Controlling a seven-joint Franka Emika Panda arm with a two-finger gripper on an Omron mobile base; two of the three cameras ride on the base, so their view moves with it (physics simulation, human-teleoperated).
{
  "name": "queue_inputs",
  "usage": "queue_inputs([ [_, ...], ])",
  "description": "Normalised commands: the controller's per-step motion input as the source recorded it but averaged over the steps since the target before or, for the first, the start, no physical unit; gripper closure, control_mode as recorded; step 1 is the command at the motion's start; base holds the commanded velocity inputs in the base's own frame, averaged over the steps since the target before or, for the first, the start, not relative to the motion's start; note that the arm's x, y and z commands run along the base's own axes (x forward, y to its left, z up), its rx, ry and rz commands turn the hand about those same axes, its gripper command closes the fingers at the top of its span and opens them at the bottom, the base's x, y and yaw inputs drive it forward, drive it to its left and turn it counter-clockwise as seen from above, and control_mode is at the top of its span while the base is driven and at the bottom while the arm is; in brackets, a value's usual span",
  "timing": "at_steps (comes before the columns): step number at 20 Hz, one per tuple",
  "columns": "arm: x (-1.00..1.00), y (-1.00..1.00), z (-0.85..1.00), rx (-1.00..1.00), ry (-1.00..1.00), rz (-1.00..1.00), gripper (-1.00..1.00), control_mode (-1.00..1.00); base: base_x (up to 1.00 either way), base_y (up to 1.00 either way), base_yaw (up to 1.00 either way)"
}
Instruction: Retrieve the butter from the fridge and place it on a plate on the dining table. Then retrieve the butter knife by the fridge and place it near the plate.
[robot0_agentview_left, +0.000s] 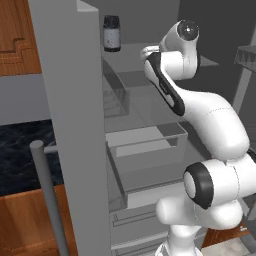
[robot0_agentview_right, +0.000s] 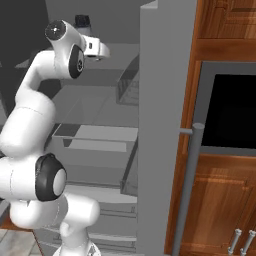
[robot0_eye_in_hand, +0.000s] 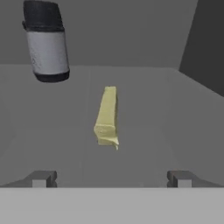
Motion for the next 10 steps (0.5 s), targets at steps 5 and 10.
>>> queue_inputs([
  [5,0.62,0.0,0.0,-0.01,0.11,0.0,-1.0,-1.0,0.0,0.0,0.0],
  [10,0.66,0.0,0.0,0.0,0.09,0.0,-1.0,-1.0,0.0,0.0,0.0],
])
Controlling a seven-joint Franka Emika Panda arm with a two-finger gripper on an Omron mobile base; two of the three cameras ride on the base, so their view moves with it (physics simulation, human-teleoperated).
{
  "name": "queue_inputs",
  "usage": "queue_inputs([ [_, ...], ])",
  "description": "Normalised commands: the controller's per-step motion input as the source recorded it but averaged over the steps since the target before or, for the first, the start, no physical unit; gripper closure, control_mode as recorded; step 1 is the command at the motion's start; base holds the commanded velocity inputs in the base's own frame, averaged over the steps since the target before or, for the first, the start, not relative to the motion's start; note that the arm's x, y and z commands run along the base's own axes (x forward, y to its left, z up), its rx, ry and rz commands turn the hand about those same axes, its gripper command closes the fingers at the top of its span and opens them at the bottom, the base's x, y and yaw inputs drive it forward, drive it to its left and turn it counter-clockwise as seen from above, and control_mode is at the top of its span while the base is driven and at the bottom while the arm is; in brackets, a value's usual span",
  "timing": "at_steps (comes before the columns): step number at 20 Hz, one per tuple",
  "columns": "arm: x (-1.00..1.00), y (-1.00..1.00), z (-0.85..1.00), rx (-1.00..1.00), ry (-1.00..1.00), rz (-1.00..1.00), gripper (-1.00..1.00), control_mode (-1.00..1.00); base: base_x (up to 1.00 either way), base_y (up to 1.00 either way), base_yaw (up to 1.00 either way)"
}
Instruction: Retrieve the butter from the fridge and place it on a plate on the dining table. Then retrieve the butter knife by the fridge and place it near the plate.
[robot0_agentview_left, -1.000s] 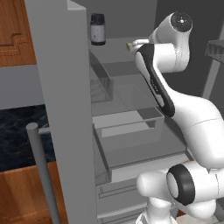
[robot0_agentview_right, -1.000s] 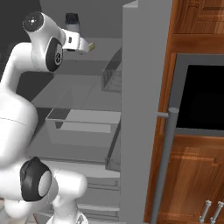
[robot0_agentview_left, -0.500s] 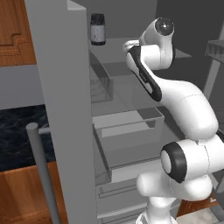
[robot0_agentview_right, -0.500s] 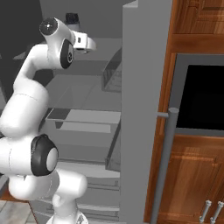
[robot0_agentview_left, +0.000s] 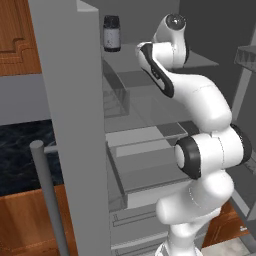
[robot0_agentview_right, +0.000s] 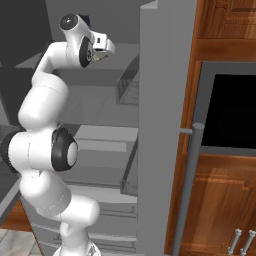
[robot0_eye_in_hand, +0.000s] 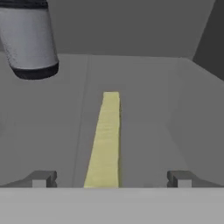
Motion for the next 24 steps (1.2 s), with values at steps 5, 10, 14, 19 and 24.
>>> queue_inputs([
  [5,0.3,0.0,0.0,0.0,0.05,0.0,-1.0,-1.0,0.0,0.0,0.0],
  [10,0.0,0.1,-0.17,0.0,0.13,0.0,-1.0,-1.0,0.0,0.0,0.0],
  [14,0.02,0.03,-0.4,0.0,0.1,-0.01,-1.0,-1.0,0.0,0.0,0.0],
  [19,0.01,0.0,-0.21,0.0,0.0,0.0,-1.0,-1.0,0.0,0.0,0.0],
  [24,0.02,0.0,-0.29,0.01,0.02,0.0,1.0,-1.0,0.0,0.0,0.0],
])
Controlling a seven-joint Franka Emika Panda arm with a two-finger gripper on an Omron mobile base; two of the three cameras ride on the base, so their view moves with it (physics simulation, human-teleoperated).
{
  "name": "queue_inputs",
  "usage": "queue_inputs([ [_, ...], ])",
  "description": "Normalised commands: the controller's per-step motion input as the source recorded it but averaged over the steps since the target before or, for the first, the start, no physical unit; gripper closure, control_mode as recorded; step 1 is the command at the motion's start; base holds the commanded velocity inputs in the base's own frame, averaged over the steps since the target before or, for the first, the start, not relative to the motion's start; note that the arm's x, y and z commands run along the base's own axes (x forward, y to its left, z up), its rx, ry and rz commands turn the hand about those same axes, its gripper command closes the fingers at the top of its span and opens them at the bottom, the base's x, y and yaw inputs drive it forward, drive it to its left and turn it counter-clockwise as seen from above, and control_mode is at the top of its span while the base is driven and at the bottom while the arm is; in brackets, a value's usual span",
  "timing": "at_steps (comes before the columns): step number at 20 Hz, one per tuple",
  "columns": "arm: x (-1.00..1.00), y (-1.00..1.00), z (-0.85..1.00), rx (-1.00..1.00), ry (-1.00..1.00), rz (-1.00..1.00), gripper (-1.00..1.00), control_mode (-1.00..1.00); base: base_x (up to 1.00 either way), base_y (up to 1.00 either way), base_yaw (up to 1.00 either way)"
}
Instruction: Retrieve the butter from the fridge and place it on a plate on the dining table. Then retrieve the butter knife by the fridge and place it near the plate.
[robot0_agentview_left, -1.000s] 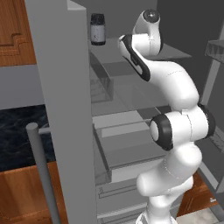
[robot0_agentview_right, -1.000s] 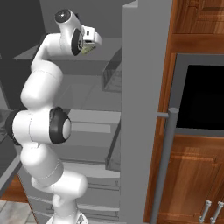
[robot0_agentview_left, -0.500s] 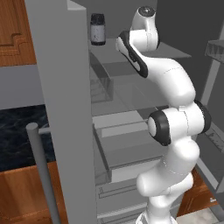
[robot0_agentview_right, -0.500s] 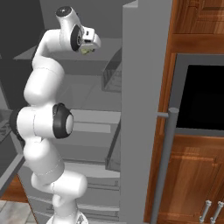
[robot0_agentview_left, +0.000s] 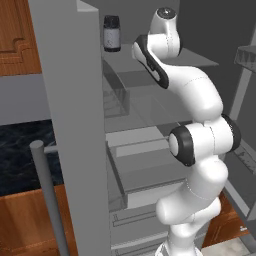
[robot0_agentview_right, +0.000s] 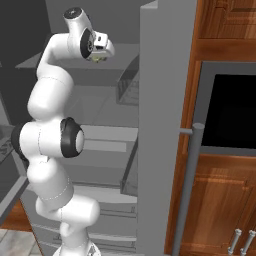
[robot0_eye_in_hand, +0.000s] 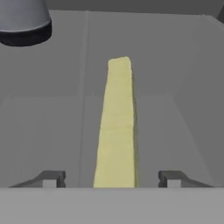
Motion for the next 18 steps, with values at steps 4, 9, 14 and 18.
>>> queue_inputs([
  [4,0.0,-0.04,-0.14,0.0,0.01,0.0,1.0,-1.0,0.0,0.0,0.0],
  [9,-0.11,-0.07,0.0,0.0,-0.01,0.0,1.0,-1.0,0.0,0.0,0.0],
  [14,-0.88,-0.12,0.0,0.01,-0.08,0.0,1.0,-1.0,0.0,0.0,0.0],
  [18,-1.0,0.0,-0.03,0.0,0.0,0.0,1.0,-1.0,0.0,0.0,0.0],
])
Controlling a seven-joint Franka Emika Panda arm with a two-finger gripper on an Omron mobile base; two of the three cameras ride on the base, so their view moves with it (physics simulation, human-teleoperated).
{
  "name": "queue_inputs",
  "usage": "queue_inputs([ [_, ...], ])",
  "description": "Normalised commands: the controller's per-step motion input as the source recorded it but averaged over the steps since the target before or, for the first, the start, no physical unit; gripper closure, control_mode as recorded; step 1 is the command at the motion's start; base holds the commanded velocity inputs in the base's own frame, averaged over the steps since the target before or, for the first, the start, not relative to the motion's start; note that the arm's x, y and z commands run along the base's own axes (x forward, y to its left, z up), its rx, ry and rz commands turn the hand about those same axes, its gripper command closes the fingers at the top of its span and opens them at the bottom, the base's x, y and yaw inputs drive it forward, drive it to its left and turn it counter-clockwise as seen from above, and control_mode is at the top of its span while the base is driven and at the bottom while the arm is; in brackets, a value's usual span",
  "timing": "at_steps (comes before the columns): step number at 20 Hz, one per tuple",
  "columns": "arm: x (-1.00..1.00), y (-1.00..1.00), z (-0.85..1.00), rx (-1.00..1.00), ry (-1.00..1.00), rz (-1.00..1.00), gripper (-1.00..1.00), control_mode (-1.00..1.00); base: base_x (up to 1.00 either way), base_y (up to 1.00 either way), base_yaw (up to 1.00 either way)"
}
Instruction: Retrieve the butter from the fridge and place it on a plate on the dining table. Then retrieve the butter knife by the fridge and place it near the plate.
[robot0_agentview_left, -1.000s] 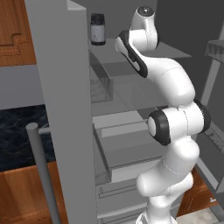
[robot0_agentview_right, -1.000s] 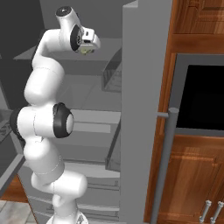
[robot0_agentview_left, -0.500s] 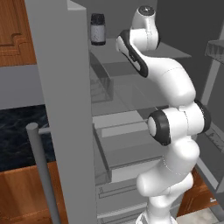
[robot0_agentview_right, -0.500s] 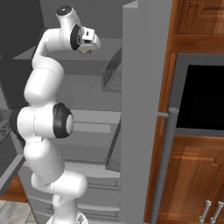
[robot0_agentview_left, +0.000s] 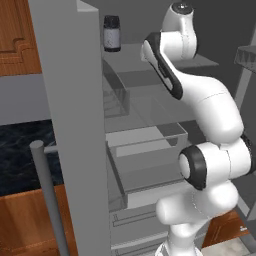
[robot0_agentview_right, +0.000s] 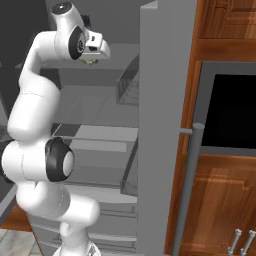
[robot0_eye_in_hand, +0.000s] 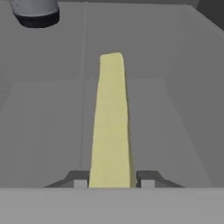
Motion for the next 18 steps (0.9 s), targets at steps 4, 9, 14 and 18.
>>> queue_inputs([
  [4,-1.0,0.0,0.0,0.04,0.0,0.0,1.0,-1.0,0.0,0.0,0.0],
  [9,-1.0,0.0,0.0,0.01,0.06,0.0,1.0,-1.0,0.0,0.0,0.0],
  [14,-1.0,-0.01,0.0,0.0,0.06,0.0,1.0,-1.0,0.0,0.0,0.0],
  [18,-1.0,-0.14,-0.38,0.0,0.1,0.0,1.0,-1.0,0.0,0.0,0.0],
])
